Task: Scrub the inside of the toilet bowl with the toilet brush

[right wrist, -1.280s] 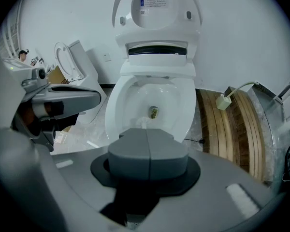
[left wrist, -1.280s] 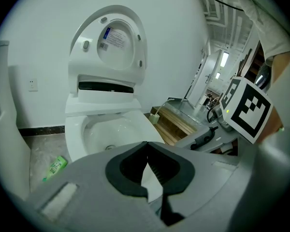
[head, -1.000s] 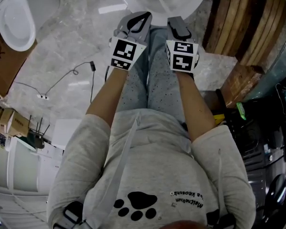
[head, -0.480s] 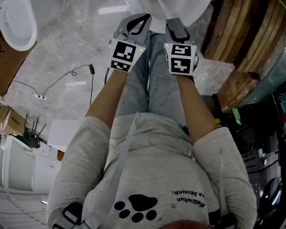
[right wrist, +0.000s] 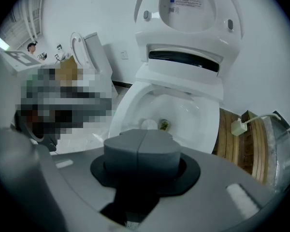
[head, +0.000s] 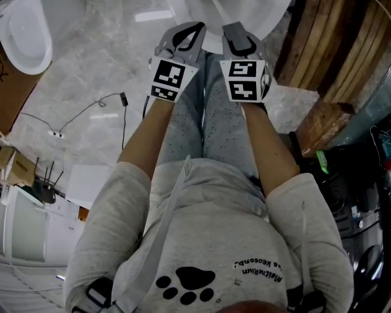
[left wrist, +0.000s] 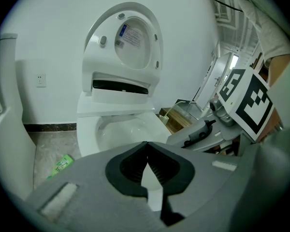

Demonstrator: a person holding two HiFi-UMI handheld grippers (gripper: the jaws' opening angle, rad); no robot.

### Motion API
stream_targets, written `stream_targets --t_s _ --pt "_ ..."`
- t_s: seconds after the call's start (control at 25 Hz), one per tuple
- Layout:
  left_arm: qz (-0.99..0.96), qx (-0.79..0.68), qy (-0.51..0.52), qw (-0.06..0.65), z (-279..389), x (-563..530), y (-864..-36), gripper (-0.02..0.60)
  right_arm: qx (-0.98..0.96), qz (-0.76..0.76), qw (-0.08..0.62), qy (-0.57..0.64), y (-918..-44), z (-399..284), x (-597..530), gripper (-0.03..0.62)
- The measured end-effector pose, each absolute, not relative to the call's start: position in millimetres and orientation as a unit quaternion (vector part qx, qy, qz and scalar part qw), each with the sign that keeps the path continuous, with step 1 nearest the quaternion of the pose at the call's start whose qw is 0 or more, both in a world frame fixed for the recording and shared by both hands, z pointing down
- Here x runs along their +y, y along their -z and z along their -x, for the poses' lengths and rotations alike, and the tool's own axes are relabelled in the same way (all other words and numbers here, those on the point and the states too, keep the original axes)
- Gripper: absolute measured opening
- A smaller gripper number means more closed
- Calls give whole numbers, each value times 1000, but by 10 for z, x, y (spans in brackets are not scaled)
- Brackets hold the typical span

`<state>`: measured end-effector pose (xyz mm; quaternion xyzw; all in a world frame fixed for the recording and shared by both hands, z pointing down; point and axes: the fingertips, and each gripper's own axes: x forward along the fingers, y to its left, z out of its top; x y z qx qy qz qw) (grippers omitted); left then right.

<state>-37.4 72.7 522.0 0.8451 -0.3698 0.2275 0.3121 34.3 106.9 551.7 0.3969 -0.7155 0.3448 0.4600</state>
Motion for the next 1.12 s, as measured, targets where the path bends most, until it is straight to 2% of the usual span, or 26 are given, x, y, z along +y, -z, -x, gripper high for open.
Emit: stream_targets --t_s 1.12 --pt "-844 -364 -234 317 193 388 -5373 -2 -733 -388 455 -323 -5699 -376 414 152"
